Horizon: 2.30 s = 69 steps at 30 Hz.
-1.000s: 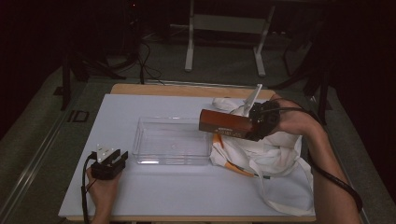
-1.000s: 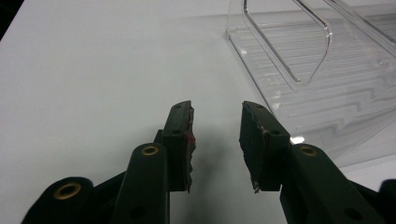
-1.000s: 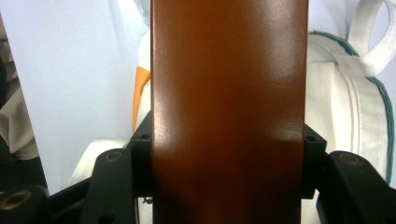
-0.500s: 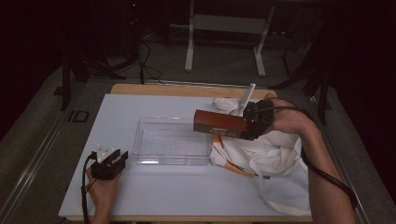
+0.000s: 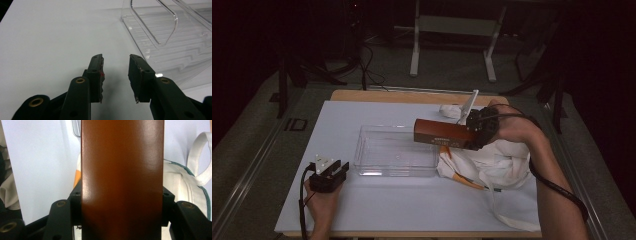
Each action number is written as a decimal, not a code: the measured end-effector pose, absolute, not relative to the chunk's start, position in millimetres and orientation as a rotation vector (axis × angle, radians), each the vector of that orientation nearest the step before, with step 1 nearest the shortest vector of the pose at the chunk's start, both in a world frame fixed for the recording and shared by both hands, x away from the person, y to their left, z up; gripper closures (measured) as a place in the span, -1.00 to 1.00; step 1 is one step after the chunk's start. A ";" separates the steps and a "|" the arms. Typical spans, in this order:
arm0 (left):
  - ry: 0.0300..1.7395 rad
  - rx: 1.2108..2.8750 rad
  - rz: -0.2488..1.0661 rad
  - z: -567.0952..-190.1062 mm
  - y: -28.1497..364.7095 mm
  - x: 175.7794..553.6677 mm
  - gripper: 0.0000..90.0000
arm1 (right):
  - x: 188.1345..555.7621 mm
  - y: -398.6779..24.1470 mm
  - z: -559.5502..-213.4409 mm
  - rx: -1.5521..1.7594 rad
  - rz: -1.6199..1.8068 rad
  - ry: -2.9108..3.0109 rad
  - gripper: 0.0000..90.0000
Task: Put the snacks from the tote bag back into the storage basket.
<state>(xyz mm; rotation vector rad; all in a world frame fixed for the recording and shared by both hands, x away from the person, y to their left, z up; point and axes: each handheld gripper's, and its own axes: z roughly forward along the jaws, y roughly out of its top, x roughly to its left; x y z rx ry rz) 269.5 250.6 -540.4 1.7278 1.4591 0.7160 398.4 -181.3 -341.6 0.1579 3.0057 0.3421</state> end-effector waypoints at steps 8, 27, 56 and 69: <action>1.458 1.728 0.715 -540.4 250.7 269.4 0.44 | 398.6 -172.8 -342.2 0.137 0.337 3.012 -0.04; 1.458 1.728 0.714 -540.4 250.8 269.5 0.44 | 399.6 -153.1 -349.4 0.094 0.316 3.038 -0.04; 1.461 1.724 0.708 -540.3 251.7 269.7 0.44 | 400.0 -127.6 -358.6 0.024 0.313 3.057 -0.04; 1.461 1.724 0.708 -540.4 251.8 269.7 0.44 | 400.2 -114.9 -364.6 0.002 0.294 3.070 -0.04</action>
